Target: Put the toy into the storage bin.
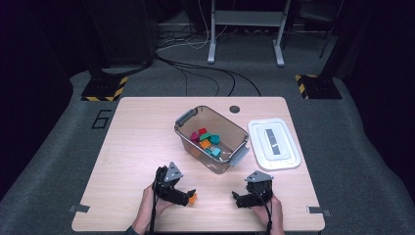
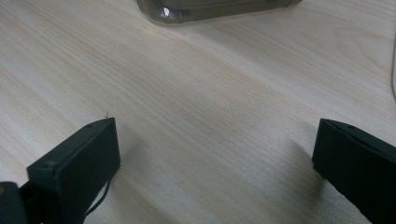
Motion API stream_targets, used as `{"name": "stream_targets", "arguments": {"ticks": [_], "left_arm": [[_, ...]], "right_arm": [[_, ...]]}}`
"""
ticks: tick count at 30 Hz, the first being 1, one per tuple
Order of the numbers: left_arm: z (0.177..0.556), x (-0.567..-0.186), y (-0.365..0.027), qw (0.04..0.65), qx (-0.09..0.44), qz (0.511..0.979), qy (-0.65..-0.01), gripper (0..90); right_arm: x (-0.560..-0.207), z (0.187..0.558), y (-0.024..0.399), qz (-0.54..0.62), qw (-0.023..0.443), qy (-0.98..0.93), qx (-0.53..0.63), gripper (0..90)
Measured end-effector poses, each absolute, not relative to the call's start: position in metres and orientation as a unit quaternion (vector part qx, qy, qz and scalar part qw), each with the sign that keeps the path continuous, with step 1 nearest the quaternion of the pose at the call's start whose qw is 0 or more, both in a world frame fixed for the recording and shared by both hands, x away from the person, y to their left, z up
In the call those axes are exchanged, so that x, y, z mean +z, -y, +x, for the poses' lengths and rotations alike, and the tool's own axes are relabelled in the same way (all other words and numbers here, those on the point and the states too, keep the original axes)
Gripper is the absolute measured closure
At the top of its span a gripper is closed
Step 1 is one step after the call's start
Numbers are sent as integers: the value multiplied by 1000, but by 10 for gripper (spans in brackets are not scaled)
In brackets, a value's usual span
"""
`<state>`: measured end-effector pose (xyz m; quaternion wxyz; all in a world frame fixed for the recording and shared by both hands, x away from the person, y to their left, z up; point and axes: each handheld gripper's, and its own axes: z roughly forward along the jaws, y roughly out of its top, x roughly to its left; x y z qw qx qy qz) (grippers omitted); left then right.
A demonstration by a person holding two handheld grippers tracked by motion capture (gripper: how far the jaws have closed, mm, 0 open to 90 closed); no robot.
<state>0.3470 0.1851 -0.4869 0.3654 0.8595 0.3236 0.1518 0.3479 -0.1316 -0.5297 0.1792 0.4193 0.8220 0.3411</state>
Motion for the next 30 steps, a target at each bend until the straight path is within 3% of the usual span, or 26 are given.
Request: {"name": "stream_targets", "arguments": {"ticks": [14,15,17,30], "left_arm": [[333,-520,-173,356,134,864,-328,4],[332,-520,-174,356,132,867,-323,20],[331,-521,-175,358,133,866,-324,152],[327,-523,-186,376,147,854,-328,476]], "right_arm": [[-530,348,131,421,179,-821,342,0],[-530,348,131,421,179,-821,342,0],[-530,348,131,421,179,-821,342,0],[-530,348,131,422,179,-821,342,0]]}}
